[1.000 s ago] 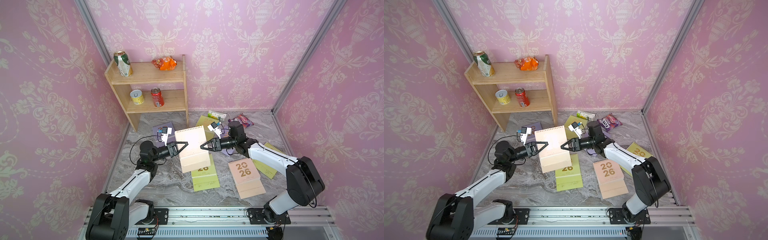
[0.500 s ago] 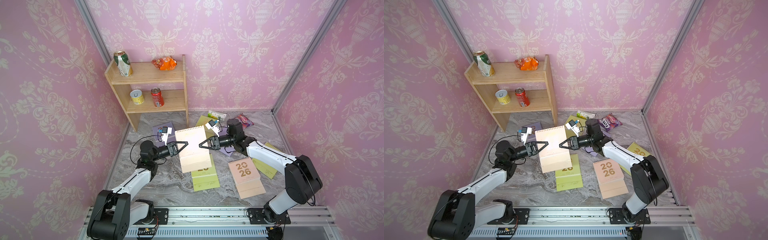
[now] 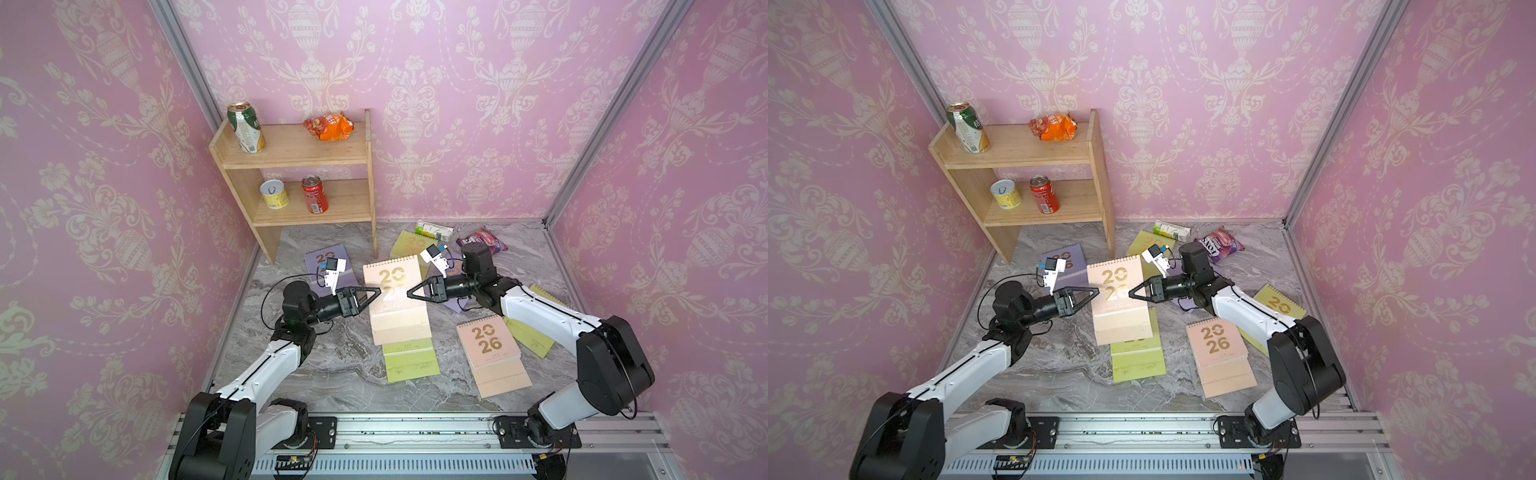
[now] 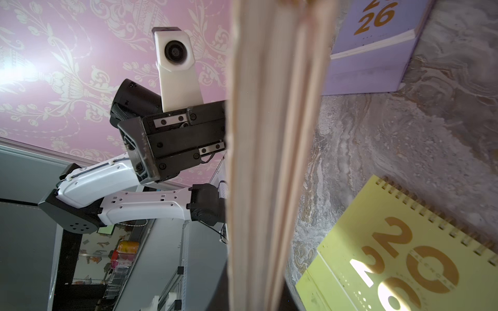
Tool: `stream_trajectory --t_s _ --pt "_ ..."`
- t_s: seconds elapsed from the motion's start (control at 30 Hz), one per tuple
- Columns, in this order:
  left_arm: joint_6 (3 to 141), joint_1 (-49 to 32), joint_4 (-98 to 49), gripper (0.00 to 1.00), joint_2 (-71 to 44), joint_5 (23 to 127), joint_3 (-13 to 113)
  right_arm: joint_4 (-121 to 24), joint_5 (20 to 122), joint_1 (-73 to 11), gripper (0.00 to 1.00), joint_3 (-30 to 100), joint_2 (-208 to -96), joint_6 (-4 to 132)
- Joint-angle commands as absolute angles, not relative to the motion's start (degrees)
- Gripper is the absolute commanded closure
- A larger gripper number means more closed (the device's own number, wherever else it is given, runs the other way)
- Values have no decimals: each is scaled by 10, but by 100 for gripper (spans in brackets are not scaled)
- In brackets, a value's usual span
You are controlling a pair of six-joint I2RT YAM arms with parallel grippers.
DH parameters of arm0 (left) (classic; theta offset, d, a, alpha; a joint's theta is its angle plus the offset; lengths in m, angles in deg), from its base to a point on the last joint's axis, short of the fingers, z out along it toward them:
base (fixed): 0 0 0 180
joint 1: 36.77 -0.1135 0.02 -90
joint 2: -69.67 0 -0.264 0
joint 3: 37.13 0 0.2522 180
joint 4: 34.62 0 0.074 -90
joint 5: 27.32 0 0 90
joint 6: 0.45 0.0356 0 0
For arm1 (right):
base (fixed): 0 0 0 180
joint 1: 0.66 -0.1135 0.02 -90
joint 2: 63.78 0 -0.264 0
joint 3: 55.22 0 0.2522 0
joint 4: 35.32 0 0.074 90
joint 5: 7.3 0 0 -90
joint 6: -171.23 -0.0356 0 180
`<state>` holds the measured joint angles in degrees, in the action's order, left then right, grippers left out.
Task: Stack the calendars
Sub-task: Pick up the calendar at the center of the board, then place the calendar at the calendar.
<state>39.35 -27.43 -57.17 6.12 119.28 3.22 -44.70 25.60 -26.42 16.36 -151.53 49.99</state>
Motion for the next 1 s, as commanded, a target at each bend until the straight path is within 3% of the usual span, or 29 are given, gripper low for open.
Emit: stream_trajectory --t_s 0.0,0.17,0.43,0.97 --pt "493 -271 -435 1 95 1122 71 -495 285 -255 100 149 -1481 526" --pt "589 -271 -240 1 117 991 115 -497 302 -256 100 101 -1465 511" --pt "587 -271 -250 1 116 990 115 -460 298 -259 100 40 -1464 483" --pt "580 -270 -257 1 123 998 103 -454 306 -282 100 40 -1545 497"
